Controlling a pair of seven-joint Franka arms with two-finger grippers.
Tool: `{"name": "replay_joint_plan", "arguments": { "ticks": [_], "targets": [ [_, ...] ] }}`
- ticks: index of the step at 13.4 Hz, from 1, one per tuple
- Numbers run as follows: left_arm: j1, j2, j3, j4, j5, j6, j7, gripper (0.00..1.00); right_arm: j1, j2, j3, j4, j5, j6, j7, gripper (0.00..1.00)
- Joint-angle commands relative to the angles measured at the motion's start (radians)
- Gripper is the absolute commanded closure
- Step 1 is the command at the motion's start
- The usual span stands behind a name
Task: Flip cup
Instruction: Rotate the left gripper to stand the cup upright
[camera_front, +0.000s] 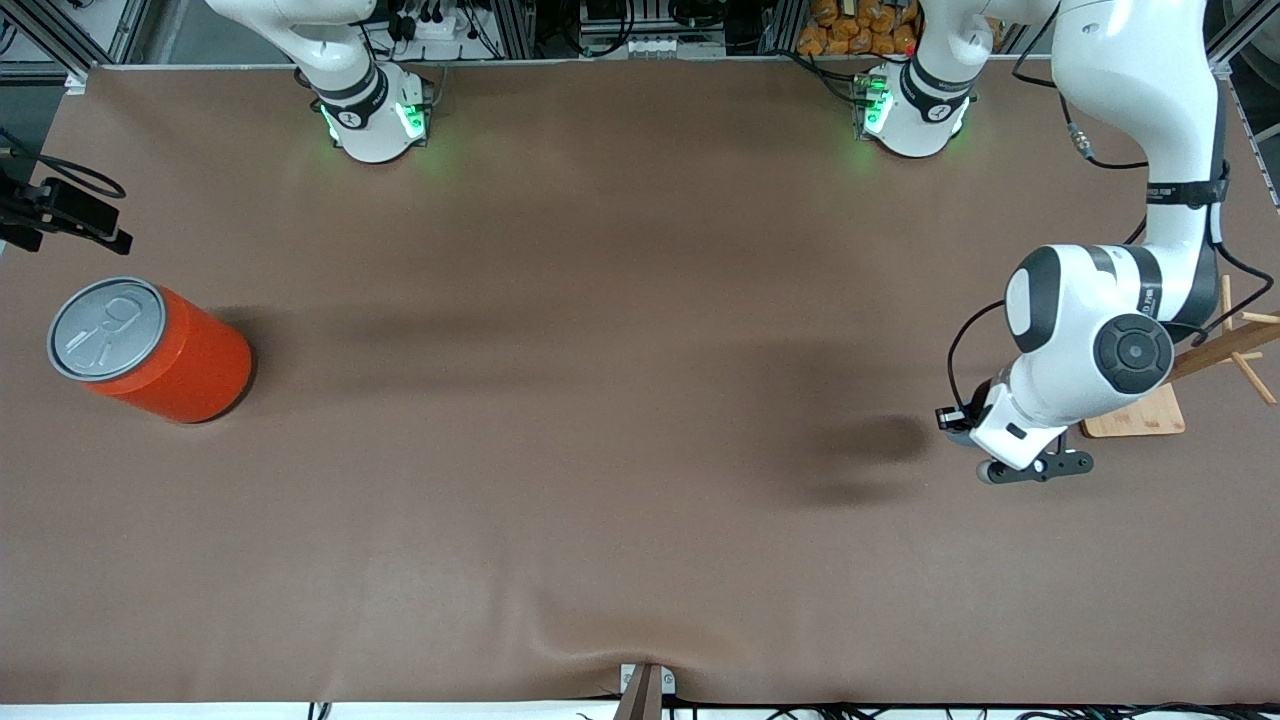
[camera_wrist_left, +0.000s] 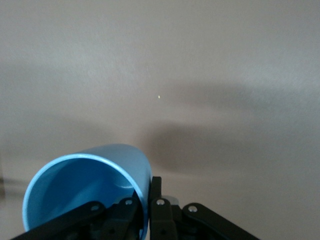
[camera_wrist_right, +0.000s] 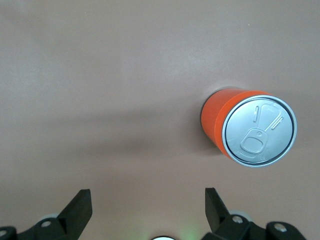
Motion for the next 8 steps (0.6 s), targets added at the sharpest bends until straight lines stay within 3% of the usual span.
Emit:
{"name": "replay_joint_plan", "arguments": {
  "ticks": [1, 5, 8],
  "targets": [
    [0.0, -0.087, -0.009, -0.162, 0.016, 0.147, -0.006, 1.0, -0.001, -0.002, 0.003, 0.008, 0.01, -0.002, 0.019, 0.0],
    [-0.003, -0.126, -0.011, -0.268, 0.016, 0.257, -0.004, 1.0, -0.001, -0.002, 0.003, 0.008, 0.01, -0.002, 0.019, 0.0],
    [0.002, -0.129, -0.016, -0.284, 0.016, 0.264, -0.004, 1.0, -0.001, -0.002, 0.003, 0.008, 0.01, -0.002, 0.019, 0.0]
  ]
}}
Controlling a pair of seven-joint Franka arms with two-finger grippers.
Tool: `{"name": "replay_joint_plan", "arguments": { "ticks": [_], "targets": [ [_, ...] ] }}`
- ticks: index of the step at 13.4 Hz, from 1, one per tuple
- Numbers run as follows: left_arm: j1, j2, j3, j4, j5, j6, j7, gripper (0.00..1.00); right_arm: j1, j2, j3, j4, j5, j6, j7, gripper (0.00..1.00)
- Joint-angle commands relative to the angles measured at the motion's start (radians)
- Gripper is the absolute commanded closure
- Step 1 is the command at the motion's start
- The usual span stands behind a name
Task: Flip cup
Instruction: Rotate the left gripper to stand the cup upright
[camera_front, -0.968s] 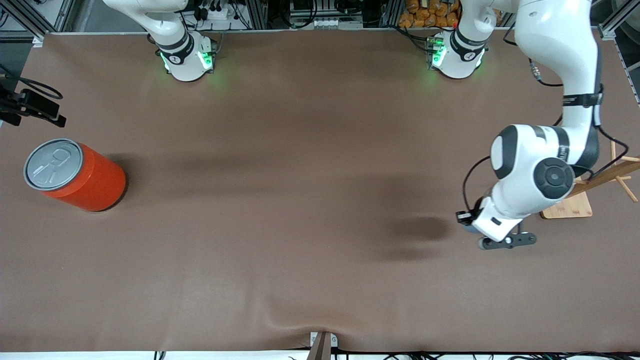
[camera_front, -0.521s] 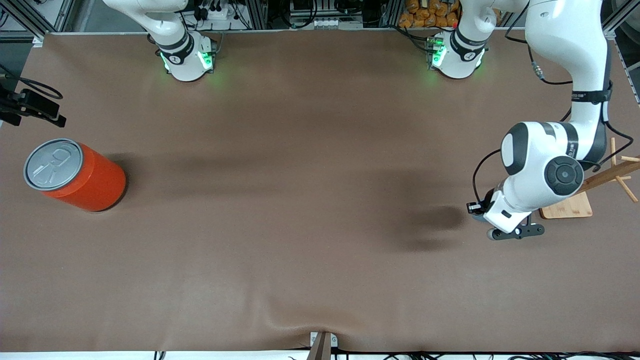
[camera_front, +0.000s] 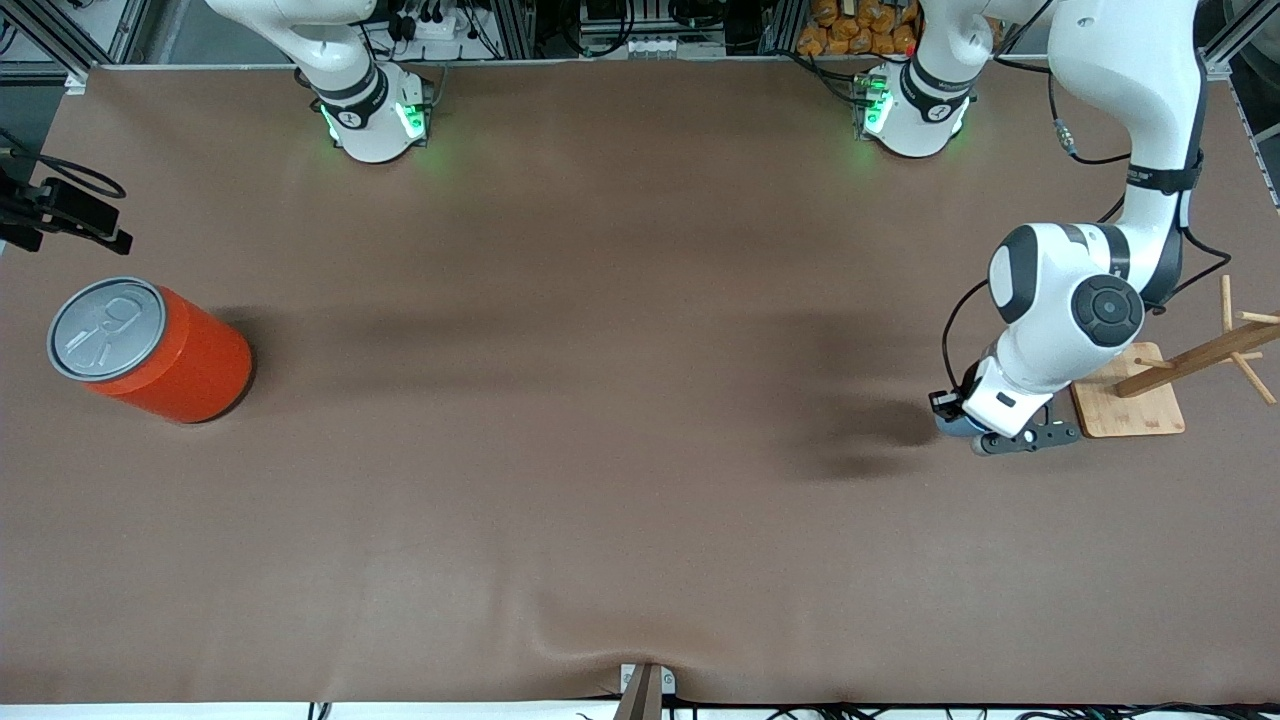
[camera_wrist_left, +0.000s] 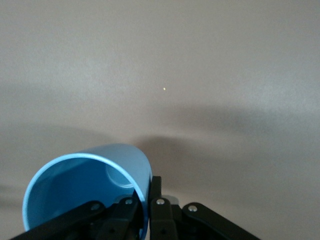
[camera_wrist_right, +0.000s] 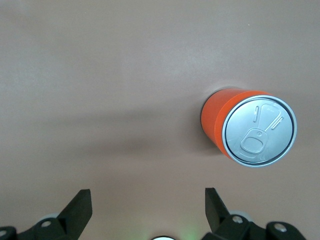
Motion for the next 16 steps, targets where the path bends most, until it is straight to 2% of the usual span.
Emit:
{"name": "replay_joint_plan", "arguments": {
  "ticks": [1, 4, 9, 15, 16],
  "targets": [
    [0.001, -0.046, -0.007, -0.065, 0.016, 0.028, -0.004, 1.0, -0.001, -0.002, 0.002, 0.008, 0.01, -0.002, 0.018, 0.0],
    [0.0, -0.038, -0.007, -0.07, 0.016, 0.034, -0.004, 1.0, -0.001, -0.002, 0.002, 0.008, 0.01, -0.002, 0.018, 0.0],
    [0.0, -0.021, -0.012, -0.104, 0.016, 0.132, -0.004, 1.0, 0.001, -0.002, 0.002, 0.008, 0.01, -0.002, 0.018, 0.0],
    [-0.004, 0.029, -0.013, -0.091, 0.016, 0.172, -0.006, 1.0, 0.001, -0.002, 0.004, 0.008, 0.009, -0.002, 0.018, 0.0],
    [-0.002, 0.031, -0.013, -0.088, 0.016, 0.171, -0.006, 0.45, 0.001, -0.002, 0.004, 0.008, 0.009, -0.002, 0.018, 0.0]
  ]
}}
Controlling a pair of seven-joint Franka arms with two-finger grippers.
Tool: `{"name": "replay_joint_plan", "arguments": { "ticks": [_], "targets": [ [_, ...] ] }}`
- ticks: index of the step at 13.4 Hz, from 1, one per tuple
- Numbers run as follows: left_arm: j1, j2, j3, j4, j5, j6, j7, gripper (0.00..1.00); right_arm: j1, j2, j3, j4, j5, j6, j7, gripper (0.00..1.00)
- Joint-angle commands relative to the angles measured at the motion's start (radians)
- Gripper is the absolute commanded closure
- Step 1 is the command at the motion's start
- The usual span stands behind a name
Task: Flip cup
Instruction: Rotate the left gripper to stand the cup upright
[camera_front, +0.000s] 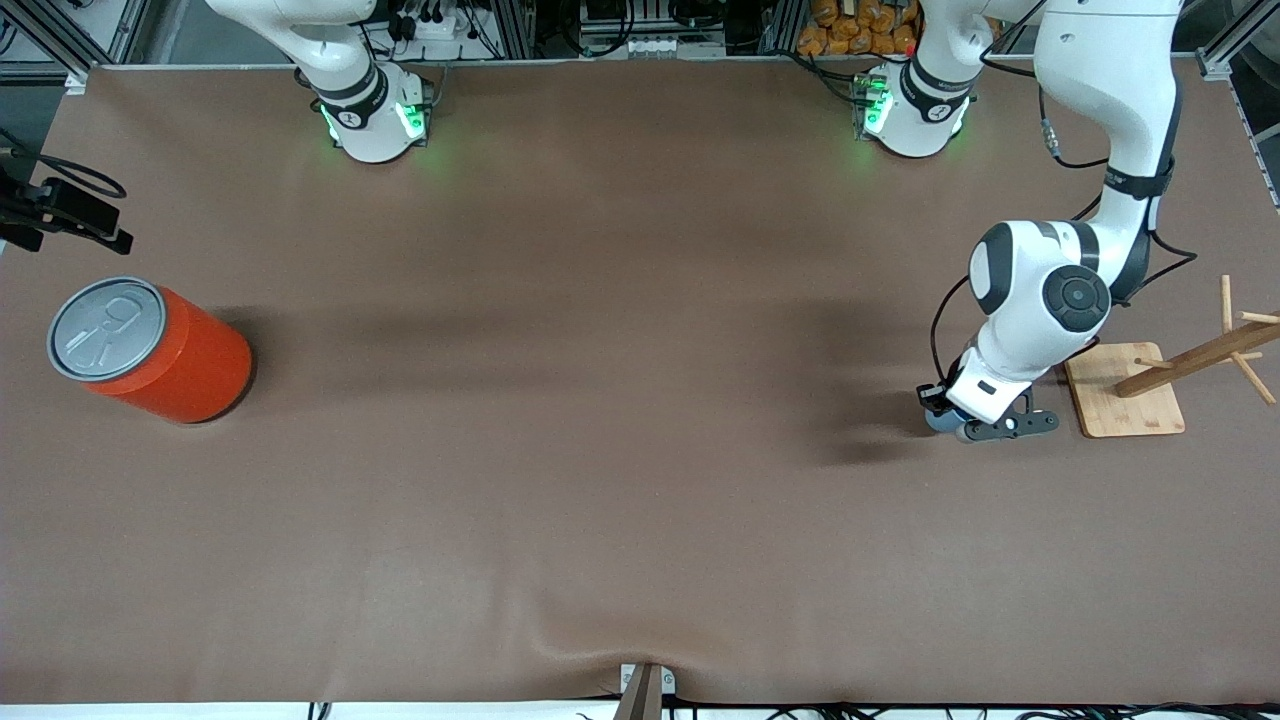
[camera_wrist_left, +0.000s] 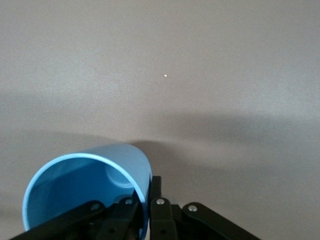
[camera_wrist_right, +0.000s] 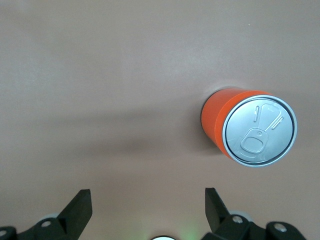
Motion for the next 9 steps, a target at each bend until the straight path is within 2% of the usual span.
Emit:
{"name": "replay_joint_plan", "arguments": {
  "ticks": [1, 3, 5, 7, 9],
  "targets": [
    [0.003, 0.006, -0.002, 0.009, 0.016, 0.017, 0.004, 0.0, 0.0, 0.0, 0.003, 0.006, 0.009, -0.003, 0.018, 0.0],
    [0.012, -0.01, 0.0, 0.038, 0.016, -0.005, -0.001, 0.0, 0.0, 0.001, 0.003, 0.006, 0.01, -0.003, 0.018, 0.0],
    [0.018, -0.049, 0.003, 0.076, 0.016, -0.089, -0.002, 0.0, -0.001, 0.001, 0.003, 0.006, 0.009, -0.003, 0.018, 0.0],
    [0.028, -0.099, 0.009, 0.167, 0.02, -0.25, -0.004, 0.0, 0.0, 0.001, 0.003, 0.006, 0.009, -0.003, 0.018, 0.0],
    [0.054, -0.117, 0.009, 0.315, 0.025, -0.457, -0.004, 0.0, 0.0, 0.001, 0.003, 0.006, 0.009, -0.003, 0.018, 0.0]
  ]
}}
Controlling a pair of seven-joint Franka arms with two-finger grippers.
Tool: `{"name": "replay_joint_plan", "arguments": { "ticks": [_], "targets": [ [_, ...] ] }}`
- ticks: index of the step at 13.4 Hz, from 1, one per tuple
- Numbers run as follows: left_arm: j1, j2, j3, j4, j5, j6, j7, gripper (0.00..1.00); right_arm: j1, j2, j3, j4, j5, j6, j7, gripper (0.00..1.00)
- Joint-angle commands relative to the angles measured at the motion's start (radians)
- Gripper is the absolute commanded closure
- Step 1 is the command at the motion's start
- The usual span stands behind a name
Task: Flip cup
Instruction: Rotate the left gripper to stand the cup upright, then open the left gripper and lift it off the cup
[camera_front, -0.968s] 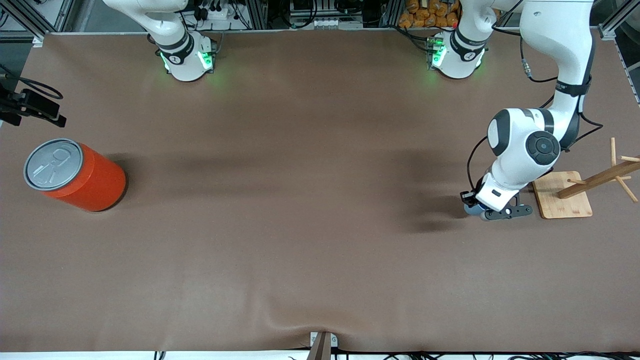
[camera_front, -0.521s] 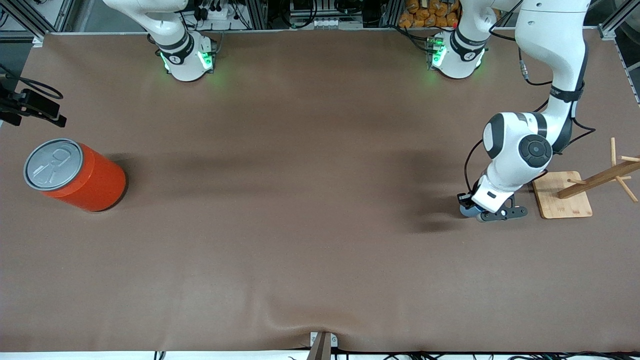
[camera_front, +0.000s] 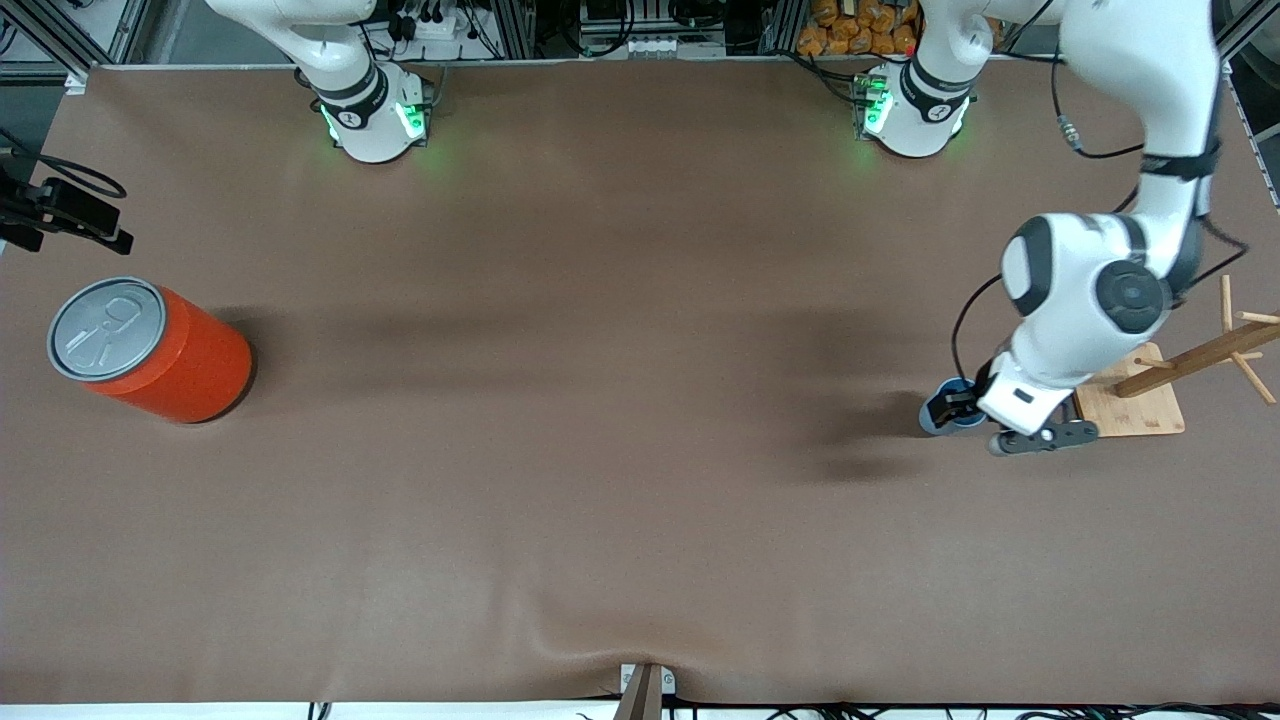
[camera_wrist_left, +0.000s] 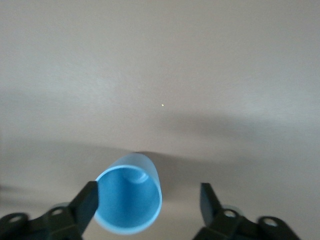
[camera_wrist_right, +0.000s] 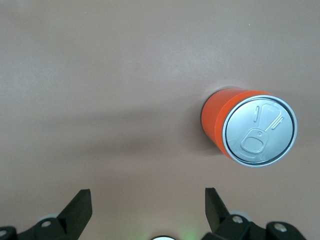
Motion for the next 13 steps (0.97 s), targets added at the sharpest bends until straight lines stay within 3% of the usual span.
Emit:
{"name": "replay_joint_plan", "arguments": {
  "ticks": [1, 3, 5, 9, 13],
  "targets": [
    [0.039, -0.034, -0.002, 0.199, 0.027, -0.28, -0.001, 0.0, 0.0, 0.001, 0.003, 0.006, 0.009, -0.003, 0.018, 0.0],
    [0.061, -0.038, -0.001, 0.334, 0.028, -0.452, 0.001, 0.0, 0.0, 0.002, 0.003, 0.006, 0.009, -0.005, 0.018, 0.0],
    [0.062, -0.067, 0.001, 0.408, 0.028, -0.557, -0.006, 0.0, 0.0, 0.002, 0.003, 0.006, 0.009, -0.005, 0.018, 0.0],
    [0.064, -0.187, -0.001, 0.381, 0.06, -0.599, 0.002, 0.0, 0.0, 0.002, 0.003, 0.006, 0.009, -0.005, 0.018, 0.0],
    [0.055, -0.23, -0.011, 0.349, 0.109, -0.609, 0.002, 0.0, 0.0, 0.002, 0.003, 0.006, 0.009, -0.006, 0.018, 0.0]
  ]
}}
